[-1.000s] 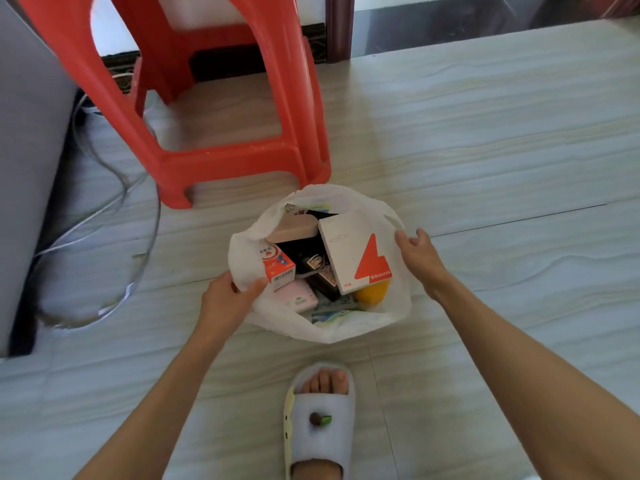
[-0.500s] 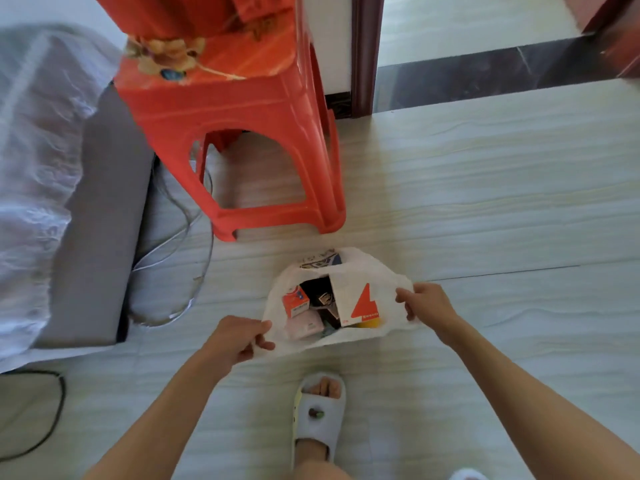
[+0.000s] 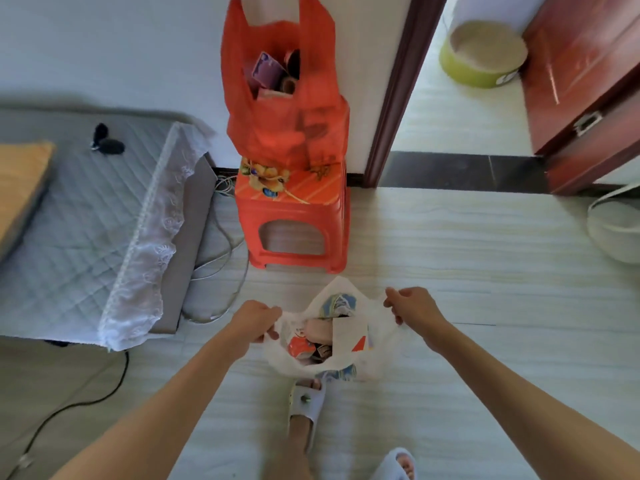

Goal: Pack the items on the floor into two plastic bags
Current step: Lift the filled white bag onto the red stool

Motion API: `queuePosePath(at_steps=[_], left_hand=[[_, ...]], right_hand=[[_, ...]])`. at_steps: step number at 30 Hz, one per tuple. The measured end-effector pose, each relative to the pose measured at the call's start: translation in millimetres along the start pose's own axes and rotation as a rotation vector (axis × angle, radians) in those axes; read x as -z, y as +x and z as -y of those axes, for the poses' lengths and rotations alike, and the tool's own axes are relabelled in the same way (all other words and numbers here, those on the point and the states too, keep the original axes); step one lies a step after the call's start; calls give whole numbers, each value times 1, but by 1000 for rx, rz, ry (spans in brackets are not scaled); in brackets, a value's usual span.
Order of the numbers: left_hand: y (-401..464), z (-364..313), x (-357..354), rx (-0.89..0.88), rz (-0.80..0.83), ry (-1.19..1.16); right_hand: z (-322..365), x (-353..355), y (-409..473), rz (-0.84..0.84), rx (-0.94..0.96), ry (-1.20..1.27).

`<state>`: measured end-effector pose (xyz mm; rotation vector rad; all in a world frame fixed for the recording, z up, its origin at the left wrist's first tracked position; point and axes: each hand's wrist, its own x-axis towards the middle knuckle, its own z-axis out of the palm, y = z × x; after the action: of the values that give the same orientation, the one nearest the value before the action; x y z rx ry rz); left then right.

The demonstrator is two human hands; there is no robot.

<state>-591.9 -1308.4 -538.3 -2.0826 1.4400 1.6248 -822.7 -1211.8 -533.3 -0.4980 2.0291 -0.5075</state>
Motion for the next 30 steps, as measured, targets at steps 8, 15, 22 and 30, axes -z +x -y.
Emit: queuePosePath(at_steps=[8,15,22,30], left_hand=[[-117,-98,114,-326,39,147],[-177,-196,205,-558,-32,119],[-200,-307,283,-775,-216,-185],[-164,-431,331,-797,-312,-370]], right_hand=[[164,65,-106,-47,116,-154],[291,110,-161,-73,286,-35],[423,159,-164,4,502,284],[549,197,-103,77,662,333]])
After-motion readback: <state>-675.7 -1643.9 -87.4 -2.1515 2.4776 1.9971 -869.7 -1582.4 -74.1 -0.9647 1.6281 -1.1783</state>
